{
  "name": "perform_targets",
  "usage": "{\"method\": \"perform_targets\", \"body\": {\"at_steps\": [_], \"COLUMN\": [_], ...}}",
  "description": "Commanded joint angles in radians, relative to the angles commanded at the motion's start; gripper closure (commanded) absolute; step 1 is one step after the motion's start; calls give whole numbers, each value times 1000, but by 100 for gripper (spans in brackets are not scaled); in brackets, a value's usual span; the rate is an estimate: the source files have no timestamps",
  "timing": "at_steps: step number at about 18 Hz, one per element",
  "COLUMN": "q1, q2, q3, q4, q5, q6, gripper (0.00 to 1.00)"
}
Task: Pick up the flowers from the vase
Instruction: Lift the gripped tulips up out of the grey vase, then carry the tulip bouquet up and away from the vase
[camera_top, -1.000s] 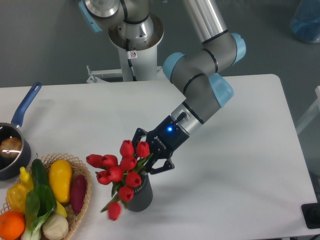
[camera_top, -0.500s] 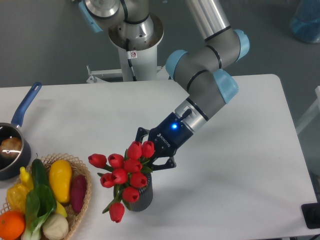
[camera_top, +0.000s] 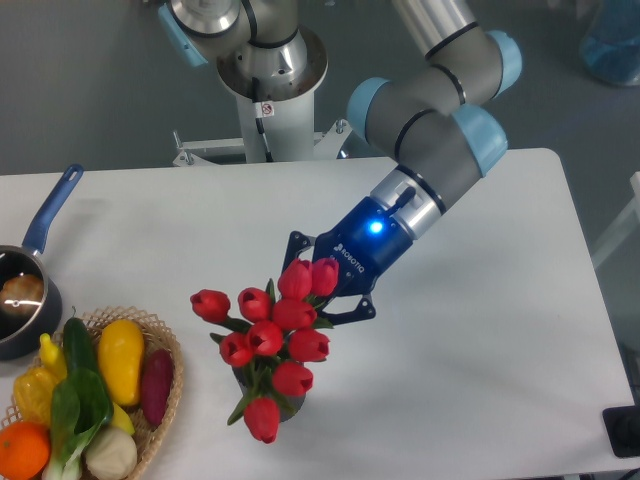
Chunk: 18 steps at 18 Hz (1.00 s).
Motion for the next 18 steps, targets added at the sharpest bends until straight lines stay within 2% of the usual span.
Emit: {"method": "perform_targets", "body": {"at_steps": [3, 10, 14, 18], "q1": [29, 92, 144, 192], "q2": [26, 28, 28, 35], "q3": [11, 91, 94, 78], "q4": [-2, -2, -2, 2], "q5": [-48, -114, -178, -184], "q6": [-26, -158, -172, -163], "gripper": [100, 100, 100, 100]}}
